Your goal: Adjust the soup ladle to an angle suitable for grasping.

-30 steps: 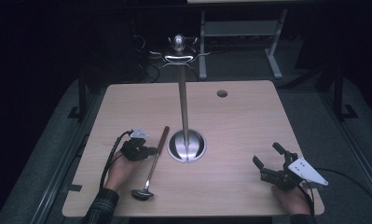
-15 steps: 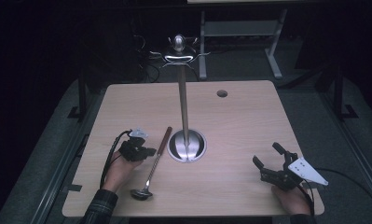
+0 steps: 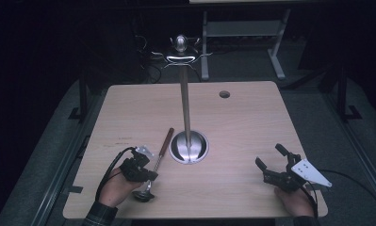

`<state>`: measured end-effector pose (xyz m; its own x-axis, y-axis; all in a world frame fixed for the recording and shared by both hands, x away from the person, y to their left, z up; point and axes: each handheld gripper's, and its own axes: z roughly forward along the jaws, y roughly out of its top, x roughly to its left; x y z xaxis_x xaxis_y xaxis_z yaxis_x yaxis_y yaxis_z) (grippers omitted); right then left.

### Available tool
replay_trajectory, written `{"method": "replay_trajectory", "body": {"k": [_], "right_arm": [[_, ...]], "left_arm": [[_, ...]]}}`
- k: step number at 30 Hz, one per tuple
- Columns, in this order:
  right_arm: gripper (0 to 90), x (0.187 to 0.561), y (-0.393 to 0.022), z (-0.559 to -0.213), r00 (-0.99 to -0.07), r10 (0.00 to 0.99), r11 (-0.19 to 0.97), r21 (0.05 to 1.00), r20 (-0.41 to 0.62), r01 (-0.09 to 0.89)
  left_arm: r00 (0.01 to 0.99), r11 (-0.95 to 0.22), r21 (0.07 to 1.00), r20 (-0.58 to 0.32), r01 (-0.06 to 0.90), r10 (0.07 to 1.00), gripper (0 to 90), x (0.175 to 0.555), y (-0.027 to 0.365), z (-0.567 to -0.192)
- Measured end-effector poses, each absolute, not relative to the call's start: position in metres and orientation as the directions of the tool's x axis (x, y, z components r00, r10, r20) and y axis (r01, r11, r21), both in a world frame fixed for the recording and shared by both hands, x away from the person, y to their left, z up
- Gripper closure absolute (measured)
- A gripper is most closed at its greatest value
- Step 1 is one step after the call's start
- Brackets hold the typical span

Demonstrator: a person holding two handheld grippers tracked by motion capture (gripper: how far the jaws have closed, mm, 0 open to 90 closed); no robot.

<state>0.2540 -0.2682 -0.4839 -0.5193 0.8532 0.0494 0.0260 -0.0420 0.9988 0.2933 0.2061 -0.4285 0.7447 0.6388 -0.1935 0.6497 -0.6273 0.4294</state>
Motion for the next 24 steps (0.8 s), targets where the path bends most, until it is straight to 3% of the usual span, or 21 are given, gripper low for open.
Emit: {"method": "replay_trajectory", "body": {"k": [6,24], "right_arm": [[8.0,0.254,-0.268,-0.484,-0.519,0.853,-0.043,0.999,0.050,0.026],[8.0,0.254,-0.268,-0.484,-0.518,0.854,-0.042,0.999,0.050,0.026]], "left_arm": [[0.760,-0.673,0.372,-0.169,0.639,0.627,89.8,0.294,0.203,-0.434],[0.755,-0.676,0.351,-0.176,0.647,0.631,89.9,0.298,0.216,-0.433]]}}
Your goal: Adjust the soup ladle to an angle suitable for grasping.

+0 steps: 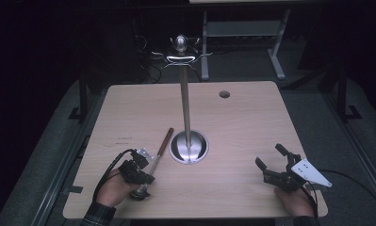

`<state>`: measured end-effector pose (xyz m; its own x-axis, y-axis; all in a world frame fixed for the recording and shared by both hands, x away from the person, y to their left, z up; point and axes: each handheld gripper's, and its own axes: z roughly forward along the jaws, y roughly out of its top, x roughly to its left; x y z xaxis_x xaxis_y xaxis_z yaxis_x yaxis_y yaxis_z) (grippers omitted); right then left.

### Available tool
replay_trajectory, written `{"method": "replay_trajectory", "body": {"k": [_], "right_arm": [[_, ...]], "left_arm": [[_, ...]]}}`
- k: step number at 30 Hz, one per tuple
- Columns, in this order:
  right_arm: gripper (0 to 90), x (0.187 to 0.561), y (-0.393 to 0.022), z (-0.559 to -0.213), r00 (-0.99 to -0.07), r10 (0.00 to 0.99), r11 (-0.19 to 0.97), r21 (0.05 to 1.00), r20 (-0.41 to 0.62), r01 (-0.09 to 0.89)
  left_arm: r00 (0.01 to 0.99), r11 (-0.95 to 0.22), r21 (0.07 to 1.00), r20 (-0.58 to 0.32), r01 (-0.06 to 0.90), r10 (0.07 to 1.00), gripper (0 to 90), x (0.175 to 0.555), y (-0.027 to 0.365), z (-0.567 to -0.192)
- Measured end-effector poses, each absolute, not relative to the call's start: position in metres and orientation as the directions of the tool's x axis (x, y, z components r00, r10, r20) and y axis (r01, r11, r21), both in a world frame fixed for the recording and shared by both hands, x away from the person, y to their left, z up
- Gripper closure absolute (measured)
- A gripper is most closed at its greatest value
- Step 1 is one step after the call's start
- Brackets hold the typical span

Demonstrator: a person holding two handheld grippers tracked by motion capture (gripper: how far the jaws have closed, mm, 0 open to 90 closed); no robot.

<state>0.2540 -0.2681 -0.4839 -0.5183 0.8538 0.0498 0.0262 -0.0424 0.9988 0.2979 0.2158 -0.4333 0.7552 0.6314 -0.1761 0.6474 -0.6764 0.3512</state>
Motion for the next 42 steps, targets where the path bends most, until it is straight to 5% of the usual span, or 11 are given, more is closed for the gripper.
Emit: {"method": "replay_trajectory", "body": {"k": [26,42], "right_arm": [[8.0,0.254,-0.268,-0.484,-0.520,0.853,-0.043,0.999,0.049,0.025],[8.0,0.254,-0.268,-0.484,-0.520,0.853,-0.043,0.999,0.050,0.025]], "left_arm": [[0.717,-0.646,0.346,-0.129,0.680,0.685,89.9,0.308,0.248,-0.427],[0.677,-0.633,0.336,-0.019,0.697,0.735,89.9,0.314,0.260,-0.426]]}}
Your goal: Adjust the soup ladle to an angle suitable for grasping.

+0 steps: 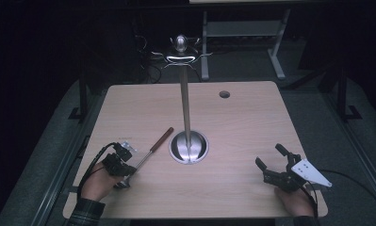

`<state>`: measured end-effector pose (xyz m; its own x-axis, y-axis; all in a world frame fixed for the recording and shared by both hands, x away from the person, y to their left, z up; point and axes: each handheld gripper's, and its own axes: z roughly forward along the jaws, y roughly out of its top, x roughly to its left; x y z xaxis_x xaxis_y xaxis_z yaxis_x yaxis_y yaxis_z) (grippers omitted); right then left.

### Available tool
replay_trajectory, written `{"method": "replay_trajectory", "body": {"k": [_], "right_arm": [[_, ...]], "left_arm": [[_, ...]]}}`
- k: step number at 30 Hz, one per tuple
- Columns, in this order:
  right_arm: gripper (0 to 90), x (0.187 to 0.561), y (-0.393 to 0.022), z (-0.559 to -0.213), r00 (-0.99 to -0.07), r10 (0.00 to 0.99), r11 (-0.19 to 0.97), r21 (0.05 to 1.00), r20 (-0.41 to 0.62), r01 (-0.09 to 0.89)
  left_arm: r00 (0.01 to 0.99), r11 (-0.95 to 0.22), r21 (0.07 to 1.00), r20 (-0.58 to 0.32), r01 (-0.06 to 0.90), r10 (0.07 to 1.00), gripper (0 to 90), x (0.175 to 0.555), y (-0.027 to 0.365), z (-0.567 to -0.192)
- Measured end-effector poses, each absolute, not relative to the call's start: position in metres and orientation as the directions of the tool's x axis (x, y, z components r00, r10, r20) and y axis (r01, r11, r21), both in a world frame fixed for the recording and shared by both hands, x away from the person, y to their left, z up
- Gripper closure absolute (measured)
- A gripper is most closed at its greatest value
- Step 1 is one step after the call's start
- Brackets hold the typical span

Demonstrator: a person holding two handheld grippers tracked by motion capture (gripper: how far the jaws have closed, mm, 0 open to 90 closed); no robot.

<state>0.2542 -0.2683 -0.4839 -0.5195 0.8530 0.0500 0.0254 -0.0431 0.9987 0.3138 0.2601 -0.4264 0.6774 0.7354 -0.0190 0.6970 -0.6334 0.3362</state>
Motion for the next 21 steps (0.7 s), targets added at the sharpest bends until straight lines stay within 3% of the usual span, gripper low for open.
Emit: {"method": "replay_trajectory", "body": {"k": [15,21], "right_arm": [[8.0,0.254,-0.268,-0.484,-0.522,0.852,-0.043,0.999,0.050,0.026],[8.0,0.254,-0.268,-0.484,-0.518,0.854,-0.043,0.999,0.051,0.027]], "left_arm": [[0.682,-0.621,0.360,-0.061,0.696,0.729,89.6,0.324,0.267,-0.420],[0.677,-0.604,0.376,-0.091,0.702,0.730,82.9,0.338,0.268,-0.414]]}}
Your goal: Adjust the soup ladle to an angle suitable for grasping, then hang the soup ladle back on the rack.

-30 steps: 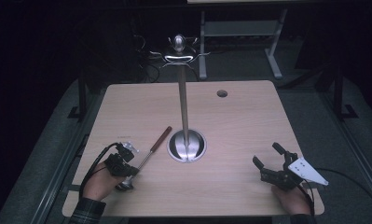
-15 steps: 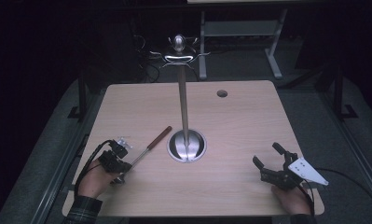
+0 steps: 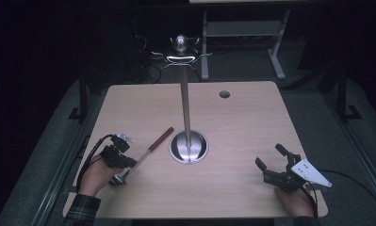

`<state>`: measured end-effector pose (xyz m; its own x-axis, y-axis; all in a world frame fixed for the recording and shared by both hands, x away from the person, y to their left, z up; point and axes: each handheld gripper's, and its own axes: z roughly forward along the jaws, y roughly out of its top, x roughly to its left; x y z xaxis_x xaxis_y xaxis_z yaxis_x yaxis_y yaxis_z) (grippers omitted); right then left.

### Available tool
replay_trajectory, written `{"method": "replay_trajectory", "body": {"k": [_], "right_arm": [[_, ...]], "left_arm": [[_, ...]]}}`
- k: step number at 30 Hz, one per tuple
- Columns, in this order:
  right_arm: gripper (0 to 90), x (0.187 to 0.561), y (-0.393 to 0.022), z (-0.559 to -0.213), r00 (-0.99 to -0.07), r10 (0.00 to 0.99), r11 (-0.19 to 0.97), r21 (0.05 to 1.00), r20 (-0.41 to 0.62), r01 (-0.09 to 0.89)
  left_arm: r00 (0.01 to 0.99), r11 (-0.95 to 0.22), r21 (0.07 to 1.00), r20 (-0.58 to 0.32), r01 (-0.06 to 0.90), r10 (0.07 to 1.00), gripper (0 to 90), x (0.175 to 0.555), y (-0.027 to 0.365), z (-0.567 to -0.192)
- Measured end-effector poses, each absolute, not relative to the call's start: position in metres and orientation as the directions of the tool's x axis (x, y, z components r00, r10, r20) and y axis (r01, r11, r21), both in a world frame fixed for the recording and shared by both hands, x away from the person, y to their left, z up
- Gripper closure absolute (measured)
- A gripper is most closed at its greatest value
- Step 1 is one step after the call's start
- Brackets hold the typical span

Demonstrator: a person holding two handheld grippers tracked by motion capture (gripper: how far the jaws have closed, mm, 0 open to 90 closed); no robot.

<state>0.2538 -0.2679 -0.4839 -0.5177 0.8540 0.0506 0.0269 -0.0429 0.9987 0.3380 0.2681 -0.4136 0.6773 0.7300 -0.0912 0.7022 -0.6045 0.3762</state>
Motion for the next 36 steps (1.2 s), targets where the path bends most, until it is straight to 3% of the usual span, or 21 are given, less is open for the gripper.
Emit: {"method": "replay_trajectory", "body": {"k": [7,15,27,36], "right_arm": [[8.0,0.254,-0.268,-0.484,-0.511,0.858,-0.043,0.999,0.050,0.026],[8.0,0.254,-0.267,-0.484,-0.508,0.860,-0.044,0.999,0.052,0.027],[8.0,0.254,-0.267,-0.484,-0.505,0.862,-0.043,0.999,0.050,0.025],[8.0,0.254,-0.267,-0.484,-0.505,0.862,-0.043,0.999,0.050,0.026]], "left_arm": [[0.663,-0.570,0.410,-0.123,0.712,0.738,75.6,0.348,0.271,-0.408],[0.688,-0.594,0.427,-0.100,0.682,0.719,64.3,0.360,0.264,-0.403],[0.718,-0.638,0.412,-0.058,0.650,0.694,56.4,0.382,0.239,-0.403],[0.727,-0.654,0.398,-0.051,0.644,0.685,56.5,0.392,0.223,-0.414]]}}
